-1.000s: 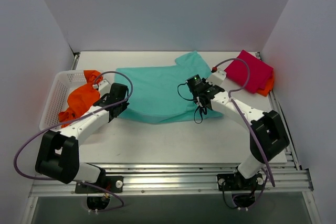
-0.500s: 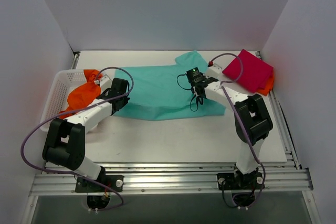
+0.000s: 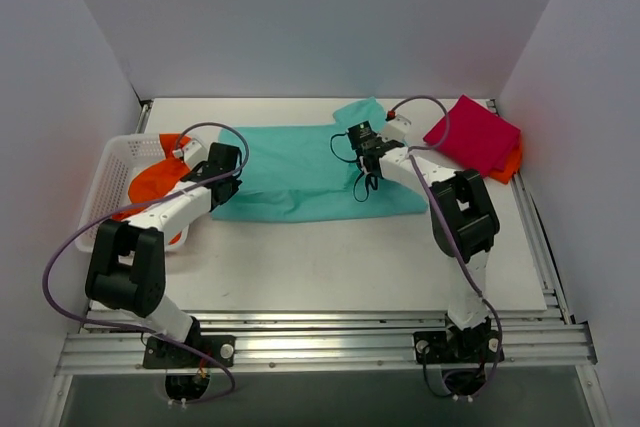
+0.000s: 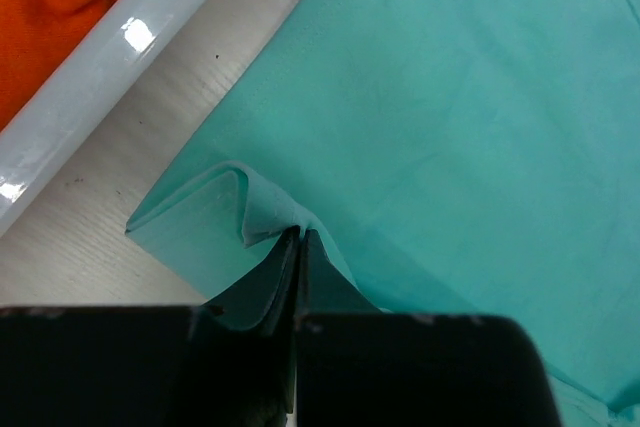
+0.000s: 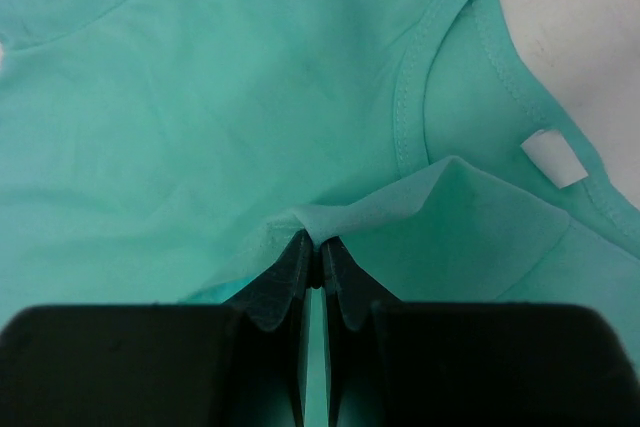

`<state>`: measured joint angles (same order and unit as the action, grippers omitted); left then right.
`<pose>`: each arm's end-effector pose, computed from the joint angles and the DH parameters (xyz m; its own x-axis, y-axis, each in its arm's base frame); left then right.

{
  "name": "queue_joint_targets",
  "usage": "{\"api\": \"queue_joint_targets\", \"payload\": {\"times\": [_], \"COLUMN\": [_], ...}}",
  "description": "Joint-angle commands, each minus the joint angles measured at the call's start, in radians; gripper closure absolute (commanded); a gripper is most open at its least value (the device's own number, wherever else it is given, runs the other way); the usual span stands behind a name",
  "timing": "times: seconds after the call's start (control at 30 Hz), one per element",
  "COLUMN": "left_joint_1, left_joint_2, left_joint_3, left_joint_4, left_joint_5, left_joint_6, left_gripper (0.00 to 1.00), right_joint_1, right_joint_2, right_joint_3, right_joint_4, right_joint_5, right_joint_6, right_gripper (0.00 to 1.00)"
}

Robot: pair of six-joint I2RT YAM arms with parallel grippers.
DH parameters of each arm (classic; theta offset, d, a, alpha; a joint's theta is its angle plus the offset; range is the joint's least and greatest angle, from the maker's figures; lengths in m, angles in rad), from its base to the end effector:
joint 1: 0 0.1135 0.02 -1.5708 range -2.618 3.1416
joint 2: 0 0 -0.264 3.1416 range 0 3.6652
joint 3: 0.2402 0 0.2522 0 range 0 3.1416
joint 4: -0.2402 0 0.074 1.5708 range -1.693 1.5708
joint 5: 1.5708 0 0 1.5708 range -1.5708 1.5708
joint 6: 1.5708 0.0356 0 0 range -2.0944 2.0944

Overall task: Fold and stack the t-shirts
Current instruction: Fold the tshirt

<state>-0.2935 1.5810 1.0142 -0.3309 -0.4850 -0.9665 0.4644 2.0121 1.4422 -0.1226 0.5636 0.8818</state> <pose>0.3181 -0.0788 0.2141 -0.4069 -0.6375 -0.6542 -0.6286 0.7151 -0.3059 0.4122 0.1852 0.2041 -0.3714 0.5437 -0.7526 0.4336 0.8183 0.3772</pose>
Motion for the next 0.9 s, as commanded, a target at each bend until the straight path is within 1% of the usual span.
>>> {"api": "queue_joint_targets", "payload": {"times": [0.0,0.1,0.37,0.4,0.5,0.57,0.6,0.63,0.67,0.7,0.77,0.8,0.87], "left_joint_1": [0.016,0.024,0.042,0.045,0.05,0.053,0.054,0.059,0.059,0.059,0.06,0.06,0.06], "left_joint_2": [0.033,0.06,0.126,0.138,0.161,0.18,0.185,0.191,0.194,0.197,0.195,0.192,0.176], "left_joint_3": [0.043,0.05,0.08,0.086,0.101,0.109,0.113,0.122,0.127,0.132,0.152,0.161,0.188], "left_joint_4": [-0.014,-0.007,0.01,0.009,0.009,0.001,-0.003,-0.01,-0.013,-0.014,-0.019,-0.023,-0.033], "left_joint_5": [-0.01,-0.003,0.019,0.019,0.022,0.02,0.02,0.02,0.02,0.02,0.016,0.01,0.002], "left_joint_6": [-0.017,-0.015,-0.006,-0.006,-0.008,-0.012,-0.017,-0.021,-0.024,-0.023,-0.018,-0.018,-0.006], "left_gripper": [0.98,0.97,0.89,0.84,0.76,0.64,0.57,0.41,0.34,0.27,0.14,0.12,0.1], "right_joint_1": [-0.009,-0.018,-0.038,-0.038,-0.044,-0.047,-0.049,-0.052,-0.053,-0.053,-0.053,-0.055,-0.055], "right_joint_2": [0.037,0.066,0.12,0.125,0.142,0.158,0.163,0.175,0.18,0.183,0.183,0.182,0.16], "right_joint_3": [0.047,0.063,0.104,0.113,0.139,0.153,0.162,0.184,0.194,0.202,0.231,0.237,0.259], "right_joint_4": [-0.02,-0.022,-0.045,-0.046,-0.057,-0.066,-0.069,-0.084,-0.089,-0.091,-0.109,-0.117,-0.132], "right_joint_5": [0.005,0.002,0.021,0.024,0.025,0.025,0.024,0.024,0.025,0.038,0.059,0.077,0.105], "right_joint_6": [-0.017,-0.015,-0.001,-0.001,0.0,0.0,-0.003,-0.001,0.0,-0.009,-0.004,-0.01,-0.007], "right_gripper": [1.0,1.0,1.0,1.0,1.0,1.0,0.9,0.81,0.69,0.43,0.26,0.18,0.15]}}
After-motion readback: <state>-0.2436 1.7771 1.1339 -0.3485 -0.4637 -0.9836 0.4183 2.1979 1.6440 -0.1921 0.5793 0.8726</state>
